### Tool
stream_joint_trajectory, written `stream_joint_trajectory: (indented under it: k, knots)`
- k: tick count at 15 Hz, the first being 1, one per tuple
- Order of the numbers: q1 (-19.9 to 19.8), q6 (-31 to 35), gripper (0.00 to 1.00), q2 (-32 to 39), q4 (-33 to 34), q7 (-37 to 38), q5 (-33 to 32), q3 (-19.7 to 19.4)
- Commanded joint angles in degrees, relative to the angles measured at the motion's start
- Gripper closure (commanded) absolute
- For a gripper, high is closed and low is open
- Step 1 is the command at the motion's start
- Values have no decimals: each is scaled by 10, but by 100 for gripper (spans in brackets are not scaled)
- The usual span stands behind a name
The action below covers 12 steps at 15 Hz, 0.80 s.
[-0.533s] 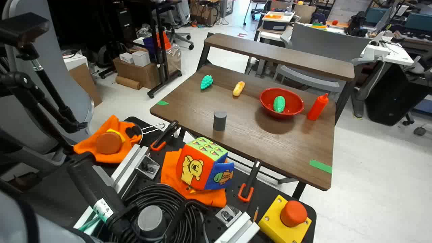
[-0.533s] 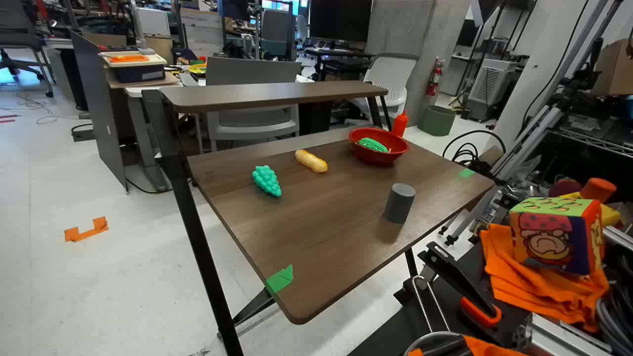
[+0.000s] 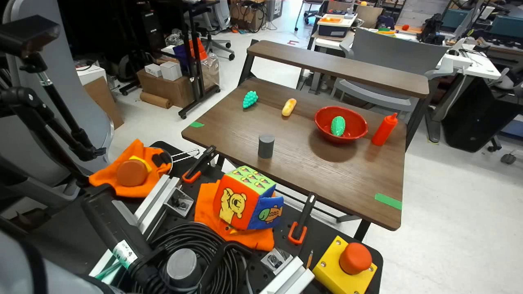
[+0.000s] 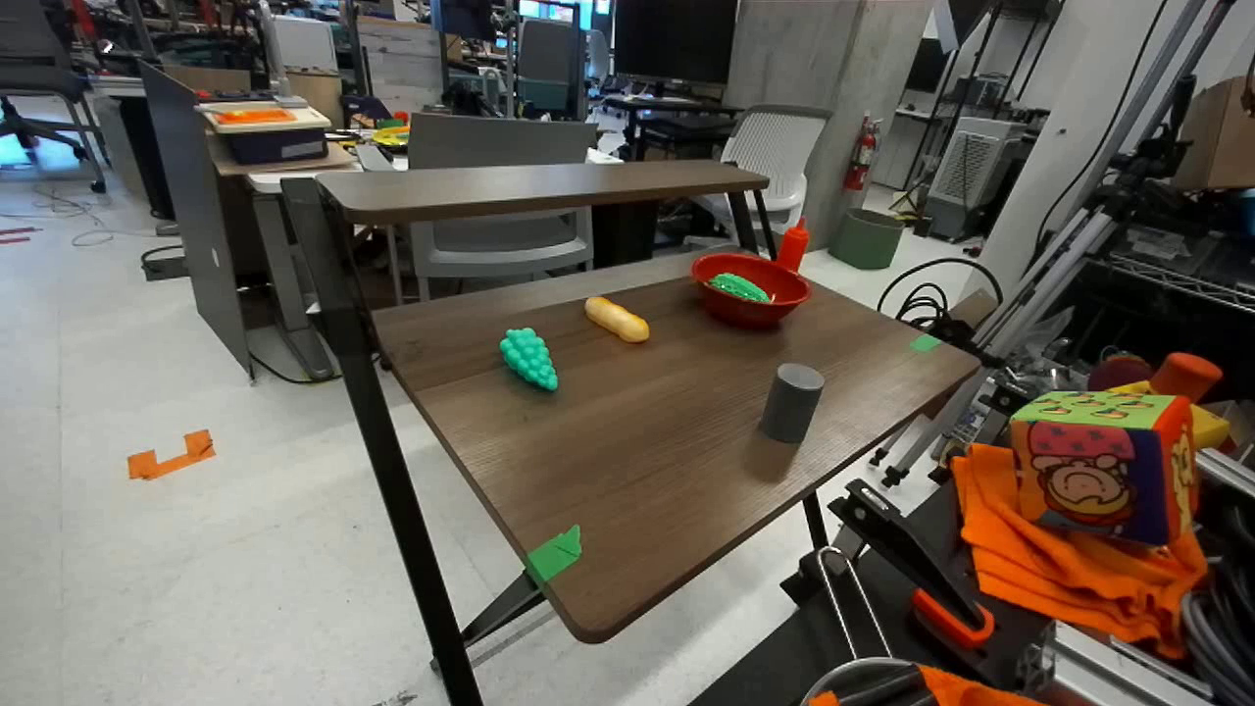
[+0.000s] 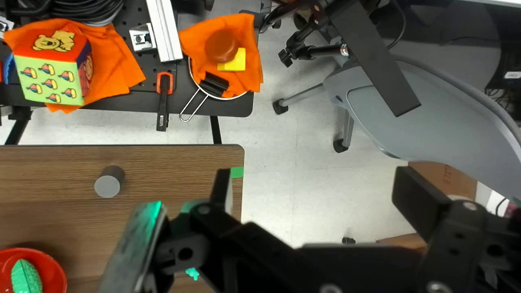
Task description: Remove the green object from the bowl
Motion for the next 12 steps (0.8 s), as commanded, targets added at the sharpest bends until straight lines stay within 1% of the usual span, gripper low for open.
stream_joint_trajectory:
  k: [1,3,7,9,12]
  knots:
    - [-18,-1,0,9,8,0,4,10]
    - [-27,11,0,35,19,-8,-12,10]
    - [-52,91,0,95,23,-31,-49,3]
    - [-67,132,0,140,35,-55,-75,-11]
    - [-92,166,0,220,79,-77,-107,-34]
